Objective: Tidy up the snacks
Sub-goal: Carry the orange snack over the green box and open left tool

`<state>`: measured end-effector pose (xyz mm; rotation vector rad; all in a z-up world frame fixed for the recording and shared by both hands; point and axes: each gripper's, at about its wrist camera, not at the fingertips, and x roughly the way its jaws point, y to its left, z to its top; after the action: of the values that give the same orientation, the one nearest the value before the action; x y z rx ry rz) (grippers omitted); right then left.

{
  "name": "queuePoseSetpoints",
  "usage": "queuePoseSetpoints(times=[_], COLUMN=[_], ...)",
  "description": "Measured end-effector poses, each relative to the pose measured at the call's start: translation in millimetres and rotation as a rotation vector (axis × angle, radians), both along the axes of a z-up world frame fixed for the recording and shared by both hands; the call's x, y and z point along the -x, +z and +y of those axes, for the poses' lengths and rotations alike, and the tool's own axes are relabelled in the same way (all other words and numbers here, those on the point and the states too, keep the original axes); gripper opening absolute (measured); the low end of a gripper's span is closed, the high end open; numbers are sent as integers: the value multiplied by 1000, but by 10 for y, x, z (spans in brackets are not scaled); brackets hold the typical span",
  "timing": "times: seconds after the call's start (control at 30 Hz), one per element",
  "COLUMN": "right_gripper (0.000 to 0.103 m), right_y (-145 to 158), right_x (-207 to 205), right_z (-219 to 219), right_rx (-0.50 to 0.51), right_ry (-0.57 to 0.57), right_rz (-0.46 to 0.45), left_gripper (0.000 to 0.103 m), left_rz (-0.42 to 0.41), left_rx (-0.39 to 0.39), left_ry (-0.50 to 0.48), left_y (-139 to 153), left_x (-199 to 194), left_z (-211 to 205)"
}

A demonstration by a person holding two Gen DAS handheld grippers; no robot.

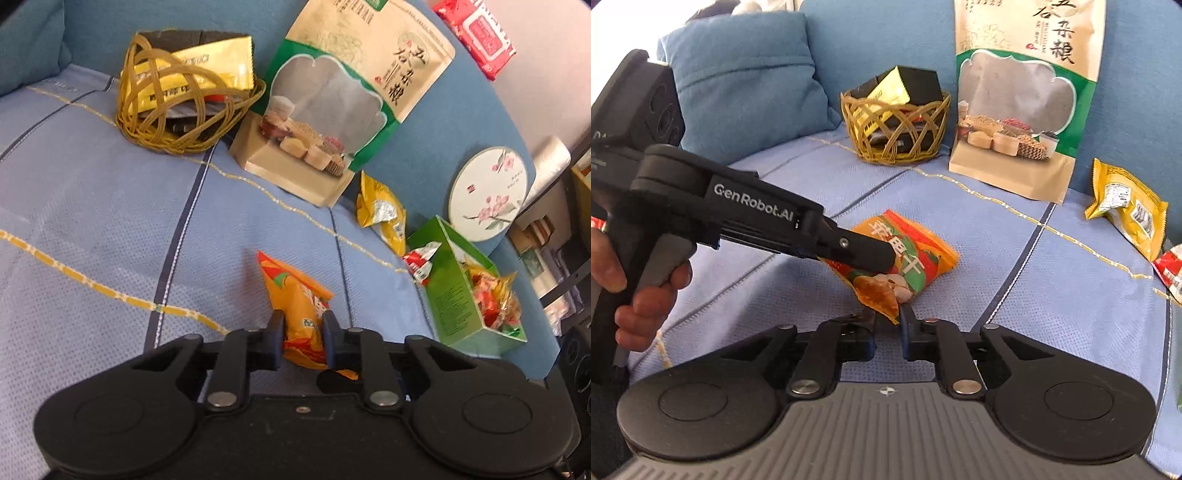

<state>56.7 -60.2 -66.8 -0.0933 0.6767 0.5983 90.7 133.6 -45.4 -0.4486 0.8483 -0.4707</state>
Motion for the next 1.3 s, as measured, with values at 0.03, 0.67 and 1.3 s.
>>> queuePoseSetpoints(times=[0.03, 0.67, 1.3], right_gripper=[21, 21, 70], right_y=[15, 471, 517], right_x=[24, 295, 118], right_z=[-23, -1248, -2920], right_rx=[-6, -87, 65], right_ry=[0, -267, -740], right_rz=[-7, -189, -300], left_gripper=[54, 52, 103], left_rz=[-4, -146, -269], left_rx=[-1, -9, -6], left_ry=[-3, -259, -433], left_y=[34, 751, 849], left_x=[15, -223, -635], left_z=[-14, -1563, -3639])
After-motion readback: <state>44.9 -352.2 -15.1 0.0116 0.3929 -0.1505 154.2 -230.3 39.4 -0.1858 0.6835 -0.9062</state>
